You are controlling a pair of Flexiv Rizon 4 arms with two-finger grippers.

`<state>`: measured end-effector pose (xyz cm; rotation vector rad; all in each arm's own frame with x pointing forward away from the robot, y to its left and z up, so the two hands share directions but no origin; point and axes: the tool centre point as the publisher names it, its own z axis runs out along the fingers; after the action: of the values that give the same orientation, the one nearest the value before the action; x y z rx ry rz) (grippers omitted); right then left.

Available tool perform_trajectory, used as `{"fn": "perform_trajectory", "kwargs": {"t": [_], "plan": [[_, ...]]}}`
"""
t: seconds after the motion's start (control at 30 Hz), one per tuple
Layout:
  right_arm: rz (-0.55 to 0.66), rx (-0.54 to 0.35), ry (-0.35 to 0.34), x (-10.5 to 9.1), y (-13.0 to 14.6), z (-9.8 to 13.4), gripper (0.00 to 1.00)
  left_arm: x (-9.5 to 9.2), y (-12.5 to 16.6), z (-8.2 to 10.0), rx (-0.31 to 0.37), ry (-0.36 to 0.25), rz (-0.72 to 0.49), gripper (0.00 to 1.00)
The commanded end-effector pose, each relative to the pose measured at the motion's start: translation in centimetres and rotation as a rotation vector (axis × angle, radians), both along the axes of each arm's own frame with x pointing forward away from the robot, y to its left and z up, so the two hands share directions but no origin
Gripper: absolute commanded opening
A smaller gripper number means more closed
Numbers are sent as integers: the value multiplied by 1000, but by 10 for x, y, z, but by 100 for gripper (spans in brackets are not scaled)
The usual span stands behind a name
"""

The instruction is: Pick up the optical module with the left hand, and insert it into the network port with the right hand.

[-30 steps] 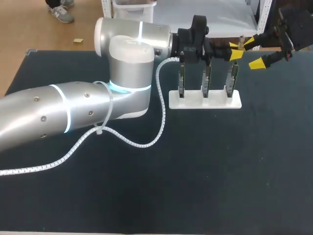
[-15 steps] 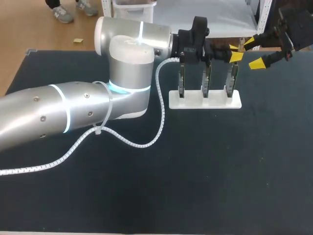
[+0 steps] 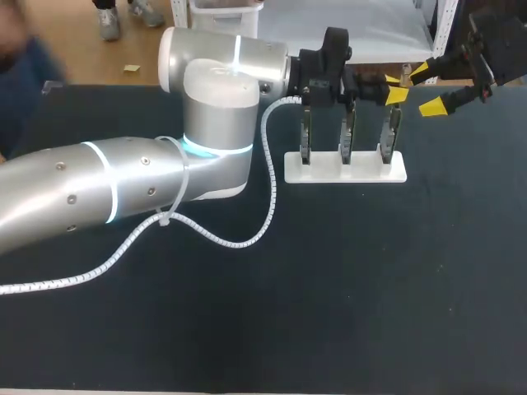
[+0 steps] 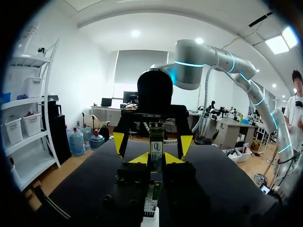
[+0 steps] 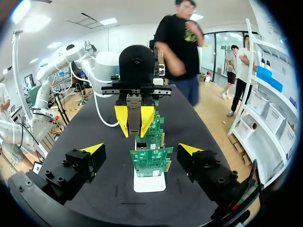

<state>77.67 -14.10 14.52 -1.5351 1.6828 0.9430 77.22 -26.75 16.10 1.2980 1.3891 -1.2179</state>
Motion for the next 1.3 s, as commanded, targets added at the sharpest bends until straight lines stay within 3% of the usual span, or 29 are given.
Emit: {"fn": "perform_trajectory", "kwargs": {"t": [0.03,0.87,1.07,1.3], "plan": [[-4,-1,-4,-2,0,0,100,-2,2,0,5,0,3,0],[-8,-3,-6,-2,0,1,100,-2,2,-3,8,4,10,0],[-18,14,-45,0,1,22,100,-2,2,-3,8,4,10,0],[1,56,-38,-4,7,47,100,-2,2,-3,8,4,10,0]]}}
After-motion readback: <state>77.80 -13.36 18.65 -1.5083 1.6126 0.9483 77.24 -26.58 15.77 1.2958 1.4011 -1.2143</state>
